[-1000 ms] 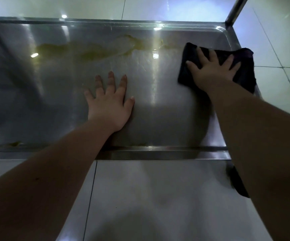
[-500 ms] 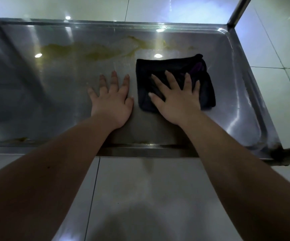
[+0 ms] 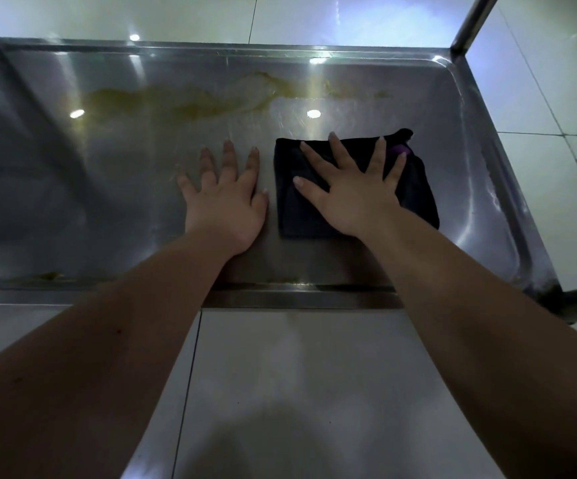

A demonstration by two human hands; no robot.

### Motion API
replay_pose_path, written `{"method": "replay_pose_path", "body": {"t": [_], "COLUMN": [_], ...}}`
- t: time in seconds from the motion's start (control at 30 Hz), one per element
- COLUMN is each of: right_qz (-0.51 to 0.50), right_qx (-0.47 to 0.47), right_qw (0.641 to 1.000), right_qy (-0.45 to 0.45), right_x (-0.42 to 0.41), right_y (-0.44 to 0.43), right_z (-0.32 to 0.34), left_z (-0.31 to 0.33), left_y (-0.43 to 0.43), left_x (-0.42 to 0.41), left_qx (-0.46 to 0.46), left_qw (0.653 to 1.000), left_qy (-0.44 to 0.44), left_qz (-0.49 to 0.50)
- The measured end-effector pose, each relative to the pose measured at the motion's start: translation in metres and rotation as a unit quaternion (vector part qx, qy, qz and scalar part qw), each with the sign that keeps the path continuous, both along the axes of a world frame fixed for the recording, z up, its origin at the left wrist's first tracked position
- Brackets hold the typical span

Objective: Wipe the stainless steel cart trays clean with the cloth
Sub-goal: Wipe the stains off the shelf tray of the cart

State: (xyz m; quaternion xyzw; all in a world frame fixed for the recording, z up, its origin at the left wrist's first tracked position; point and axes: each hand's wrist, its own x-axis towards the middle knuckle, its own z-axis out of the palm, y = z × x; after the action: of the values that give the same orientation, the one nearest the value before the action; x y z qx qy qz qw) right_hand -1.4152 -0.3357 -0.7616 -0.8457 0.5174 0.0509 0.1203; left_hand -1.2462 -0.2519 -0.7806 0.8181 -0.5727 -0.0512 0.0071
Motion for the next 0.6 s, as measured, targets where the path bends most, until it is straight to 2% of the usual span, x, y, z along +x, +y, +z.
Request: {"method": "replay_pose_path", "body": {"t": [0.27,0.6], "right_qz": [-0.010,-0.043], "right_qx": [-0.077,-0.046], "right_qw": [0.997,0.998], "right_qy": [0.008,-0.010], "right_x": [-0.009,0.045], "right_y": [0.032,-0.073], "right_z": [-0.019,-0.016], "left_z": [-0.002,-0.005], "left_y": [0.000,-0.006], "left_x": [0.000,0.005], "left_qx": [0.005,0.005], "left_qw": [1.000,1.000], "left_qy": [-0.005,-0.013], "left_qz": [-0.004,-0.006]}}
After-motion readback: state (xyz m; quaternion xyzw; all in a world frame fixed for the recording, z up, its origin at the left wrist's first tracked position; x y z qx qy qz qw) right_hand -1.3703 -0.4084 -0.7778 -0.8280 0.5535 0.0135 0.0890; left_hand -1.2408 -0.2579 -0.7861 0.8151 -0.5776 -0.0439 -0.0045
